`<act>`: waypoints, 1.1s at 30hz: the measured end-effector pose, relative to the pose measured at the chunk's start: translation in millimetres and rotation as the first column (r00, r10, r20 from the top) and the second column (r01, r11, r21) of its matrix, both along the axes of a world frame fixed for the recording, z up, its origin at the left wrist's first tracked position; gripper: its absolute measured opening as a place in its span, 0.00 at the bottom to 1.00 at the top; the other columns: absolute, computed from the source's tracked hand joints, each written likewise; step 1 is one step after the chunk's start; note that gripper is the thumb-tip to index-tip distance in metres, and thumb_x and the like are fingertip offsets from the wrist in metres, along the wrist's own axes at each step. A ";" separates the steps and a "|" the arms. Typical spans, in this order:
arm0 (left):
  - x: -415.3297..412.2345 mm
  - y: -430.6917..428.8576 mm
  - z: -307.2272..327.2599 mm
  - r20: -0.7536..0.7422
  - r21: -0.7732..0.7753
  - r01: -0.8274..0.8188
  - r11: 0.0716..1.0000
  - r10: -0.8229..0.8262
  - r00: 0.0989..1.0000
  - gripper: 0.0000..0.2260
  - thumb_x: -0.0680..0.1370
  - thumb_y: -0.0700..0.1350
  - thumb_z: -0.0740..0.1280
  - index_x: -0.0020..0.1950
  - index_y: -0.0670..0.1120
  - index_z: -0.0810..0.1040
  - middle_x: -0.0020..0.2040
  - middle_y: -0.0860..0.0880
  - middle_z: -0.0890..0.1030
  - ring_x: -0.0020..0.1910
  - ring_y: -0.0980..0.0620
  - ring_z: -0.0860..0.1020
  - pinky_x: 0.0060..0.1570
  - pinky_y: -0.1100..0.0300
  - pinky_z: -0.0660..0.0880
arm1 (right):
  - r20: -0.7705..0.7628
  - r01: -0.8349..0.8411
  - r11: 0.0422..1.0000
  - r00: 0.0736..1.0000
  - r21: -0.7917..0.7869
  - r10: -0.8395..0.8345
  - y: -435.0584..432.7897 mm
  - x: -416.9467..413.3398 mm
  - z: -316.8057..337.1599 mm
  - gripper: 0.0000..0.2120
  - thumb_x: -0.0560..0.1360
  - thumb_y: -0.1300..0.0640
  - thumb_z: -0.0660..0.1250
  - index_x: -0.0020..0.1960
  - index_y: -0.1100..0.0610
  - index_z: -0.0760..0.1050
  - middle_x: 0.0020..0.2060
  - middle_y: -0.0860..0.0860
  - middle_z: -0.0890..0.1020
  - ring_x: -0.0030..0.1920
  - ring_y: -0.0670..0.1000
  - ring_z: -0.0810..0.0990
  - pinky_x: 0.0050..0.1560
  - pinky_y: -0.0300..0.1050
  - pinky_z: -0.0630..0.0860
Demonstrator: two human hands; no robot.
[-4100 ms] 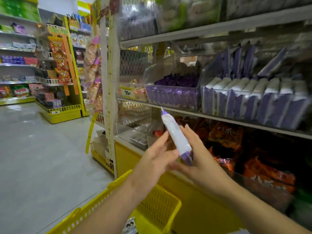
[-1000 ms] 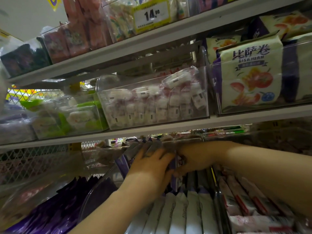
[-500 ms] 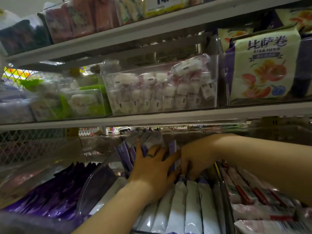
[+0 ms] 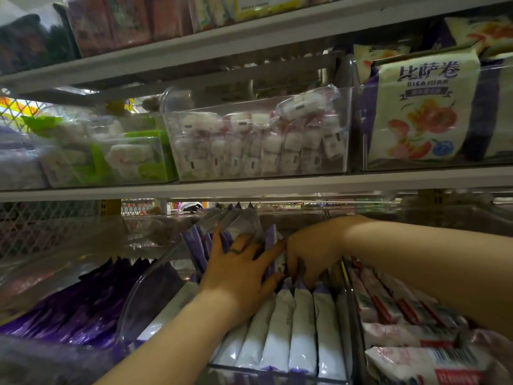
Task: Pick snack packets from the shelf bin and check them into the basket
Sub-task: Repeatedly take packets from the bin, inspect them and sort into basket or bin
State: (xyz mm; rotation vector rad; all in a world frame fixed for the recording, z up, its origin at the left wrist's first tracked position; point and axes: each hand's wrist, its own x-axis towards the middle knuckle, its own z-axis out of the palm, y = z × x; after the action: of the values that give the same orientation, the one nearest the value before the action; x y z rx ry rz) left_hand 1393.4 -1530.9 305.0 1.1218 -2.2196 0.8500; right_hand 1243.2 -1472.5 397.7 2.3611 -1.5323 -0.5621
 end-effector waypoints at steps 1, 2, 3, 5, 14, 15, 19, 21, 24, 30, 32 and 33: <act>0.2 0.1 -0.4 -0.001 0.000 -0.004 1.000 0.004 1.000 0.28 0.78 0.65 0.42 0.77 0.63 0.40 0.76 0.54 0.62 0.77 0.52 0.51 0.63 0.36 0.27 | -0.028 0.006 1.000 1.000 -0.001 -0.006 -1.6 1.3 -1.6 0.13 0.74 0.55 0.68 0.57 0.56 0.81 0.47 0.53 0.81 0.43 0.48 0.72 0.39 0.40 0.66; 0.3 0.0 -0.6 -0.004 0.002 -0.007 1.000 0.007 1.000 0.28 0.78 0.65 0.42 0.77 0.63 0.40 0.76 0.54 0.62 0.78 0.52 0.50 0.63 0.36 0.27 | -0.035 0.007 1.000 0.999 -0.005 -0.007 -3.4 2.5 -3.2 0.13 0.74 0.56 0.68 0.58 0.56 0.81 0.50 0.54 0.81 0.44 0.47 0.72 0.40 0.38 0.65; 0.6 -0.1 -0.7 -0.006 0.005 -0.011 1.000 0.011 1.000 0.28 0.77 0.65 0.41 0.77 0.63 0.40 0.77 0.54 0.62 0.78 0.52 0.50 0.64 0.36 0.28 | -0.030 0.005 1.000 1.000 -0.007 -0.005 -4.7 2.9 -4.2 0.14 0.74 0.57 0.68 0.58 0.56 0.81 0.51 0.54 0.81 0.44 0.47 0.71 0.41 0.37 0.64; 1.5 -0.4 -0.9 -0.009 0.010 -0.016 1.000 0.016 1.000 0.29 0.76 0.66 0.39 0.76 0.63 0.39 0.77 0.54 0.61 0.78 0.52 0.49 0.65 0.35 0.28 | -0.030 -0.001 1.000 1.000 -0.015 0.000 -6.4 2.6 -4.8 0.14 0.73 0.58 0.68 0.59 0.56 0.81 0.51 0.53 0.81 0.45 0.47 0.72 0.43 0.37 0.65; 1.9 -0.5 -3.4 -0.038 0.018 -0.010 1.000 0.011 0.999 0.31 0.73 0.66 0.33 0.76 0.65 0.40 0.76 0.54 0.64 0.78 0.53 0.50 0.65 0.36 0.27 | 0.055 0.029 0.999 0.998 -0.041 -0.027 -12.2 -5.3 -3.6 0.15 0.72 0.57 0.71 0.58 0.54 0.81 0.53 0.51 0.81 0.48 0.50 0.77 0.43 0.40 0.71; 2.0 -0.9 -3.9 -0.040 0.020 -0.008 1.000 0.008 0.999 0.32 0.71 0.66 0.32 0.76 0.65 0.40 0.76 0.54 0.64 0.78 0.53 0.50 0.64 0.36 0.26 | 0.061 0.040 0.999 0.997 -0.037 -0.038 -12.9 -5.8 -2.3 0.15 0.71 0.56 0.72 0.57 0.54 0.81 0.52 0.51 0.82 0.48 0.50 0.77 0.42 0.40 0.73; 2.7 -1.8 -4.9 -0.052 0.024 0.000 1.000 0.001 0.999 0.31 0.71 0.66 0.31 0.75 0.66 0.37 0.75 0.55 0.65 0.77 0.53 0.50 0.62 0.38 0.22 | 0.115 0.070 0.996 0.991 -0.054 -0.064 -13.8 -9.5 4.6 0.14 0.69 0.54 0.75 0.53 0.57 0.82 0.49 0.51 0.82 0.49 0.53 0.80 0.48 0.45 0.77; 2.5 -1.3 -5.2 -0.056 0.026 0.006 1.000 -0.004 0.998 0.30 0.71 0.66 0.32 0.75 0.67 0.38 0.75 0.56 0.65 0.77 0.53 0.51 0.62 0.38 0.23 | 0.154 0.086 0.993 0.985 -0.081 -0.073 -13.9 -12.6 5.5 0.15 0.69 0.54 0.75 0.54 0.56 0.80 0.52 0.52 0.81 0.51 0.54 0.79 0.48 0.43 0.75; 2.1 0.0 -4.8 -0.052 0.036 0.003 0.999 -0.002 0.999 0.31 0.71 0.66 0.32 0.75 0.66 0.38 0.76 0.56 0.64 0.77 0.52 0.50 0.61 0.39 0.22 | 0.189 0.088 0.989 0.980 -0.120 -0.064 -12.6 -16.4 2.7 0.15 0.71 0.55 0.73 0.57 0.54 0.76 0.52 0.51 0.78 0.50 0.52 0.76 0.46 0.40 0.71; 1.5 0.3 -3.6 -0.039 0.059 0.006 0.998 -0.004 0.999 0.26 0.78 0.66 0.41 0.74 0.66 0.34 0.77 0.55 0.61 0.78 0.53 0.48 0.62 0.38 0.21 | 0.279 0.028 0.970 0.959 -0.240 0.042 -0.5 -23.5 3.2 0.06 0.76 0.60 0.63 0.53 0.55 0.73 0.47 0.51 0.76 0.46 0.51 0.74 0.50 0.47 0.73; 1.2 0.6 -3.2 -0.026 0.077 -0.001 0.997 0.003 1.000 0.27 0.79 0.66 0.42 0.74 0.66 0.33 0.77 0.55 0.60 0.78 0.53 0.46 0.60 0.39 0.19 | 0.308 0.016 0.943 0.947 -0.333 0.093 4.9 -25.7 1.7 0.06 0.77 0.59 0.60 0.53 0.52 0.72 0.47 0.50 0.76 0.45 0.49 0.74 0.50 0.46 0.74; 1.4 0.7 -2.8 -0.018 0.091 -0.008 0.996 0.009 1.000 0.27 0.79 0.66 0.42 0.74 0.66 0.33 0.77 0.55 0.60 0.78 0.53 0.45 0.60 0.39 0.19 | 0.341 0.011 0.925 0.931 -0.379 0.129 6.9 -27.1 1.4 0.05 0.77 0.59 0.59 0.51 0.51 0.70 0.46 0.48 0.76 0.44 0.48 0.74 0.49 0.42 0.74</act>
State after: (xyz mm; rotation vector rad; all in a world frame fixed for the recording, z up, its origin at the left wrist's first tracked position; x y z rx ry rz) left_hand 1394.8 -1530.2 302.2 1.1768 -2.2599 0.7465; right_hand 1216.1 -1465.6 399.1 2.2743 -1.5323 0.1885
